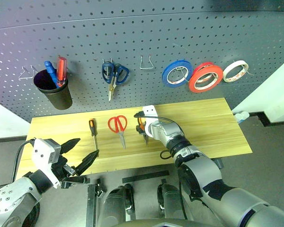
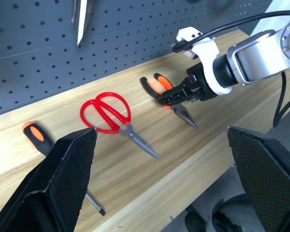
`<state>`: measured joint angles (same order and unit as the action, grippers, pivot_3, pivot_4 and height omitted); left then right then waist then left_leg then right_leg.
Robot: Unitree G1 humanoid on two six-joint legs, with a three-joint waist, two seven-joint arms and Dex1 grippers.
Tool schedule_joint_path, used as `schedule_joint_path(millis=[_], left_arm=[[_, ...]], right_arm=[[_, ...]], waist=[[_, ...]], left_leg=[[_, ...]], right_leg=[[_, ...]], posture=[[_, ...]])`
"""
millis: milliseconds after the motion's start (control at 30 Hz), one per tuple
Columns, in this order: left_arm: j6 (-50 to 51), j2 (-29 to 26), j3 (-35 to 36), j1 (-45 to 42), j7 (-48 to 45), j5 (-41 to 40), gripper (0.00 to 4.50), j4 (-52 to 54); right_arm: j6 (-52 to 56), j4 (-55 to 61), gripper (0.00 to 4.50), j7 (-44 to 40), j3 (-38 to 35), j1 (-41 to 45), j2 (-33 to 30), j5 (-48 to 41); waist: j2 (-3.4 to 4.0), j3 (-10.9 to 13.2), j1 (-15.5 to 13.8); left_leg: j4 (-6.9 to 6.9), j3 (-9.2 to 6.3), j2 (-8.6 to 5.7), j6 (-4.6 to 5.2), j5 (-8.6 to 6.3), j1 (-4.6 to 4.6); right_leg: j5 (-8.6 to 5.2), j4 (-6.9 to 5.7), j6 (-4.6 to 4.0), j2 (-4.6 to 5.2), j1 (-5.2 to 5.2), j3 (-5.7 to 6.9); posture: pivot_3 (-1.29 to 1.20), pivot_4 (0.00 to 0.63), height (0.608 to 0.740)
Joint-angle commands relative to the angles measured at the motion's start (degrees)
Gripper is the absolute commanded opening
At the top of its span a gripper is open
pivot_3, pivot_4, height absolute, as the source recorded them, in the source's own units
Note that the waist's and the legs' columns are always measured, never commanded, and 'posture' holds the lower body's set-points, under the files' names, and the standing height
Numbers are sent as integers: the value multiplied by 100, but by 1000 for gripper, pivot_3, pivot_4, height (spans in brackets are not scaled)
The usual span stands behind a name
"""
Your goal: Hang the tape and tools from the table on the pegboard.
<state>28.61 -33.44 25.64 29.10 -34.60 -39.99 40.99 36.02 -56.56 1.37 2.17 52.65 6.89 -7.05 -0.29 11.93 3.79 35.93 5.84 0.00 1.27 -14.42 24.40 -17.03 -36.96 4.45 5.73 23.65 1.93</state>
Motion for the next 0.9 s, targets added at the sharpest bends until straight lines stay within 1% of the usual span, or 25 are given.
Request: schedule_joint_path(millis=[33, 267, 400, 633, 900], left_arm=[[9, 17, 185, 120, 54, -133, 4500, 282], [95, 19, 254, 280, 203, -309, 4500, 570], [127, 14, 215, 313, 274, -348, 4500, 651], [148, -52, 238, 275, 303, -418, 4500, 643], [156, -45, 187, 246, 329, -416, 4500, 668]], right_arm=[[-43, 77, 4422, 80, 50, 267, 822, 3], [98, 334, 4422, 218, 156, 123, 899, -17], [135, 431, 4422, 262, 221, 57, 909, -15], [85, 410, 4422, 317, 230, 46, 899, -38], [-78, 260, 4422, 371, 147, 179, 839, -58]], waist=[[-1, 15, -2], [-8, 147, -27], [-9, 202, -55], [-11, 211, -128], [-13, 212, -128]], left_leg=[[0, 0, 0, 0, 0, 0], [0, -1, 0, 0, 0, 4], [-2, -1, 0, 0, 0, 10], [-3, -1, 0, 0, 1, 14], [-3, -1, 0, -1, 1, 16]], right_leg=[[0, 0, 0, 0, 0, 0], [0, 1, -1, 1, 4, 0], [0, 1, -1, 1, 10, 0], [0, 2, 0, 1, 15, 2], [0, 4, 0, 1, 15, 3]], posture=[[134, 241, 740], [135, 273, 740], [136, 273, 740], [138, 269, 740], [141, 262, 740]])
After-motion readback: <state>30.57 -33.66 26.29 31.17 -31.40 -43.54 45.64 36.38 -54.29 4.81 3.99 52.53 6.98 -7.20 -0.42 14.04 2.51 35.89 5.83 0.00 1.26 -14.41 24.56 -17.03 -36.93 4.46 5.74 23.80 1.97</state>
